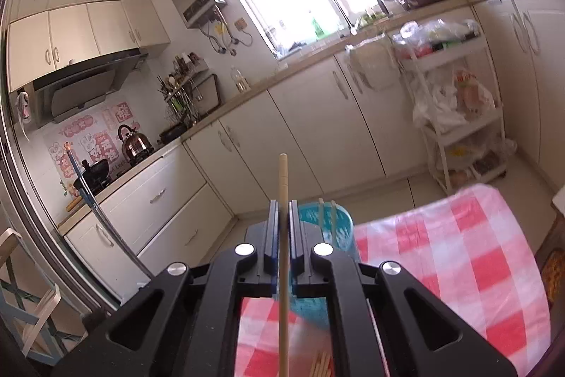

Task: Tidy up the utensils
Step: 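Lower the right gripper's chopstick into the basket and open it, then move both open grippers back toward the remaining chopsticks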

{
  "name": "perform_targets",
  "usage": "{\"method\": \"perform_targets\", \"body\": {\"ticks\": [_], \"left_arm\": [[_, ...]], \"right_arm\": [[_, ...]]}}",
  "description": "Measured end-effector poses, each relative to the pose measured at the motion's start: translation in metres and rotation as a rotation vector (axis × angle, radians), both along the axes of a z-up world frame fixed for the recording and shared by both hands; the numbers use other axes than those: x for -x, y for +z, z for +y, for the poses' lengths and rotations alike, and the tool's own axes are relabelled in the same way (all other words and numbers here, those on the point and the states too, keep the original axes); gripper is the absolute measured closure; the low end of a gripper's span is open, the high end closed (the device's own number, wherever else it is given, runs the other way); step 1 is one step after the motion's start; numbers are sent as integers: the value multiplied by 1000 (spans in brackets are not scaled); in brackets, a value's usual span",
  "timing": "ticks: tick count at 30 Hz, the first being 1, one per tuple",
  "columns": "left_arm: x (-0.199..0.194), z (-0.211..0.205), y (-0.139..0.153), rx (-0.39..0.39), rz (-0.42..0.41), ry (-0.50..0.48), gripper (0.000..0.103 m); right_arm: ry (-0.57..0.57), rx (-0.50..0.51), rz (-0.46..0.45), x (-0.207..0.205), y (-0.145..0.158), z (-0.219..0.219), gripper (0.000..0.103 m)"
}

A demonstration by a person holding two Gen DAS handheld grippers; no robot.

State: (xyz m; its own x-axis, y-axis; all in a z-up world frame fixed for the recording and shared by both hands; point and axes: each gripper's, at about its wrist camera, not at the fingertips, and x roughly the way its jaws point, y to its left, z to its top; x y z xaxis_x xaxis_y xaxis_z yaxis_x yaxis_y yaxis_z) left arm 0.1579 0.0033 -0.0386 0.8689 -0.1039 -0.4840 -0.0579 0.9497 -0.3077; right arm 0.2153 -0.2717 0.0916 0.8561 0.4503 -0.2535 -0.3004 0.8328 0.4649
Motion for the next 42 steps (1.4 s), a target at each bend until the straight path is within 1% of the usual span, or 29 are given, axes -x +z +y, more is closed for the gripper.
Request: {"method": "perform_targets", "body": {"ticks": [3,6,9,12,15,16,18,21,24,27,29,31,33,34,35,36,40,42], "left_arm": [[8,4,-5,27,0,-5,53],[14,6,-6,45,-3,-17,53],[19,9,-8,66,-4,-25,53],[21,10,-9,77,1,-30,52],[22,11,-13,87,15,-35,52],[22,12,-14,93,17,-33,52],[22,14,-16,104,24,-29,52],[21,14,-16,120,31,-25,52],[23,14,-13,119,27,-27,52],[25,13,-9,112,28,-30,51],[29,14,-6,107,30,-29,51],[32,15,-4,101,37,-26,49],[36,15,-4,96,51,-25,47],[38,15,-4,95,59,-23,47],[40,14,-4,96,68,-23,46],[41,13,-4,94,79,-25,46],[51,7,-1,76,106,-40,44],[57,4,-1,59,118,-47,43]], "right_arm": [[-22,22,-45,-34,15,16,97],[-63,33,-58,-66,18,28,97],[-114,36,-43,-90,11,34,97],[-136,67,6,-109,1,39,97],[-123,109,60,-116,-9,43,97],[-110,110,70,-116,-10,44,97],[-111,155,74,-113,-10,48,97],[-79,204,102,-114,-16,58,97],[-61,220,123,-113,-22,58,97],[-55,193,129,-99,-20,49,97],[-55,182,112,-79,-17,41,96],[-57,181,92,-51,-17,30,93],[-55,188,105,-25,-24,20,81],[-55,193,117,-12,-31,15,79],[-57,202,132,-2,-37,11,76],[-57,213,157,8,-45,7,76],[-33,234,290,42,-87,-4,76],[7,262,369,58,-113,0,76]]}}
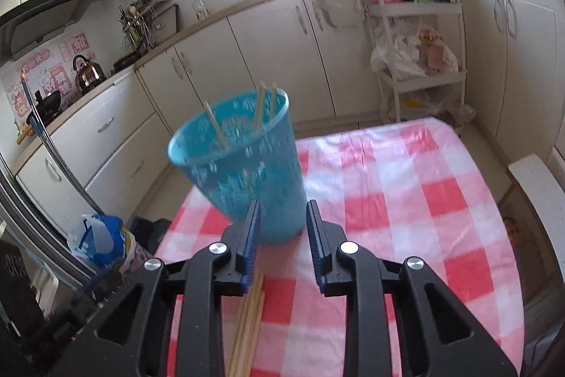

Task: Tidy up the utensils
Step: 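Move both open grippers back toward the remaining chopsticks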

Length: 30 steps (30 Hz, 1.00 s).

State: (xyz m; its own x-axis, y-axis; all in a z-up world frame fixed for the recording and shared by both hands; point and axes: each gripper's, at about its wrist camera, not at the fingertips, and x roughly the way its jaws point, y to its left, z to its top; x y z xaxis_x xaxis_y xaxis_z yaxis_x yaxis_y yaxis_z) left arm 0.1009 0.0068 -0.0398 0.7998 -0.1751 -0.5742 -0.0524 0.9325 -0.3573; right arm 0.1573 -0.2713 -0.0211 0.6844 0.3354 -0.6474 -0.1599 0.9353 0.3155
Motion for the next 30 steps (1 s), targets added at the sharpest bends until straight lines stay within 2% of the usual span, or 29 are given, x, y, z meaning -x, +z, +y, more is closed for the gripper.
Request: {"method": "perform_targets", "body": {"ticks": [5,13,17,21,25,30], "left_arm": [[16,-4,-9,-31,50,-22,43],[30,6,-19,-33,95,-22,42],[29,8,-22,-31,104,-17,41],[16,-5,-26,-47,138,-55,41],[-14,-40,-37,-153,193,-138,41],[-54,-70,-58,-192,272,-188,41]], "right_arm": [[97,57,149,24,-54,27,81],[116,179,189,14,-77,65,86],[134,255,170,16,-78,71,90],[149,260,173,17,-78,63,95],[124,253,182,18,-78,44,97],[107,187,178,27,-80,18,97]]}}
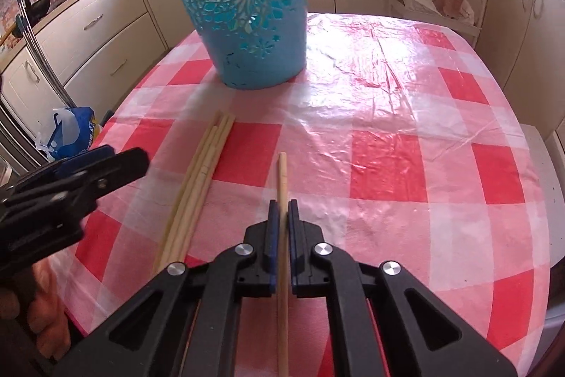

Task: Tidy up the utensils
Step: 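Move both open grippers back toward the remaining chopsticks, then grasp a chopstick with the left gripper while the right gripper holds its chopstick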

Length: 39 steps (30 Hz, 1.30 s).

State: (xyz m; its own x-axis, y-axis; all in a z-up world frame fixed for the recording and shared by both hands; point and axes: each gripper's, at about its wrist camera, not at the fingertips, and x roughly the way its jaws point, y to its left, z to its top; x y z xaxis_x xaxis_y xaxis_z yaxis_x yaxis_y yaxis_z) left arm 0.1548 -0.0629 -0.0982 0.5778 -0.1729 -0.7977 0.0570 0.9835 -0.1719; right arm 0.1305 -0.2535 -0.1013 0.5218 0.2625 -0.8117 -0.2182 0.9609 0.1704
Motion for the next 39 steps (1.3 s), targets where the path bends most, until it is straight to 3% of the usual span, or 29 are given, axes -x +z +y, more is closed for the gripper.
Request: {"method": "perform_targets", "body": {"ticks": [3,14,21,23,27,28,30,39], "left_arm": [[-15,-12,-12,-28,38,-7,41],[-25,-24,-15,-217,40,-23,41],[-29,-25,-16,-245,57,-53,44],[-31,-28,-15,-244,50,-74,52],[-35,-36,-13,-169,51,-197,96],[-35,-35,-14,-125,56,-243,96],[-33,-33,-14,-123,51,-292,96],[-44,-22,-11,-182,115,-264,95]], "right_arm": [[-5,-29,-13,4,-1,-4,97],[-20,-113,0,4,-2,-15,97],[-16,-104,3,4,-1,-15,97],[-9,-89,9,2,0,-13,97],[7,-73,21,-4,0,-10,97],[8,-80,27,-4,0,-11,97],[3,-86,37,-6,0,-14,97],[21,-53,56,-18,0,-7,97]]}}
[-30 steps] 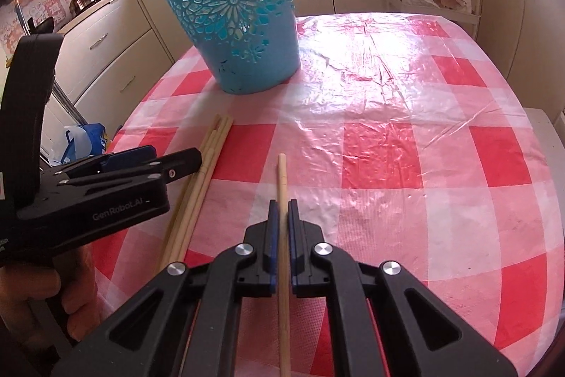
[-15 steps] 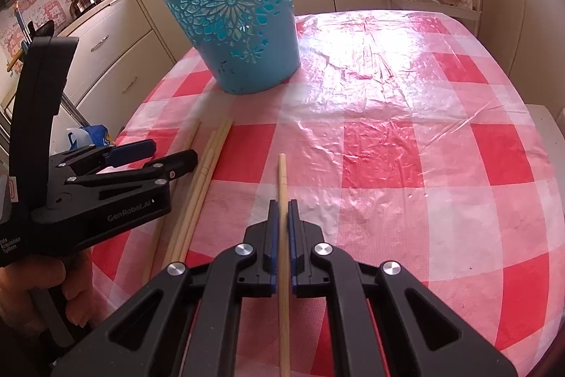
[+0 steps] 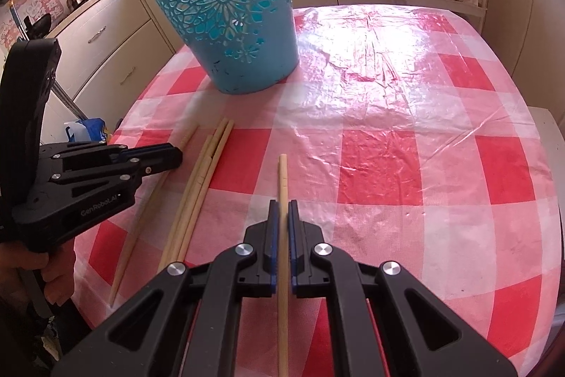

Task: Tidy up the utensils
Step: 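Grasp a chopstick with the left gripper while the right gripper holds its chopstick, then carry the left gripper's chopstick over the basket and open it while the right gripper holds its chopstick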

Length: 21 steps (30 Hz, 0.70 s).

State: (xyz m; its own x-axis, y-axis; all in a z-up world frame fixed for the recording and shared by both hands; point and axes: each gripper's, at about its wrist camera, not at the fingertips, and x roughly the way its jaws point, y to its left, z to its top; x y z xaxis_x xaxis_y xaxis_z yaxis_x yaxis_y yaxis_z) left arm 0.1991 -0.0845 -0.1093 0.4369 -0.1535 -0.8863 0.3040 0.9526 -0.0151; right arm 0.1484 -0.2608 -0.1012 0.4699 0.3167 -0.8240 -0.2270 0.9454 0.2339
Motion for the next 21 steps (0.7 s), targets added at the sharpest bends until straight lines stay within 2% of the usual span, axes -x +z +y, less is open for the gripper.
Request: {"method": "perform_targets", "body": {"ticks": [3,5,7,9,11,14,17,21], "left_arm": [[-5,-8,0,-46,8,-4,91],[-8,-9,1,-49,13,-9,91],[-8,-10,1,-39,19,-23,97],[-6,-6,3,-11,20,-12,98],[2,-2,13,19,-16,1,98],[21,14,40,115,-118,27,98],[39,30,75,236,-262,52,98],[55,51,131,399,-464,110,98]], "right_arm": [[25,42,-8,0,0,6,97],[41,66,-13,1,0,9,97],[38,62,-9,0,0,9,97],[14,-6,14,0,0,1,97],[-18,-95,8,4,2,-9,97],[-74,-172,-37,12,6,-21,97],[-125,-218,-70,15,5,-30,97],[-197,-232,-52,13,-6,-38,97]]}}
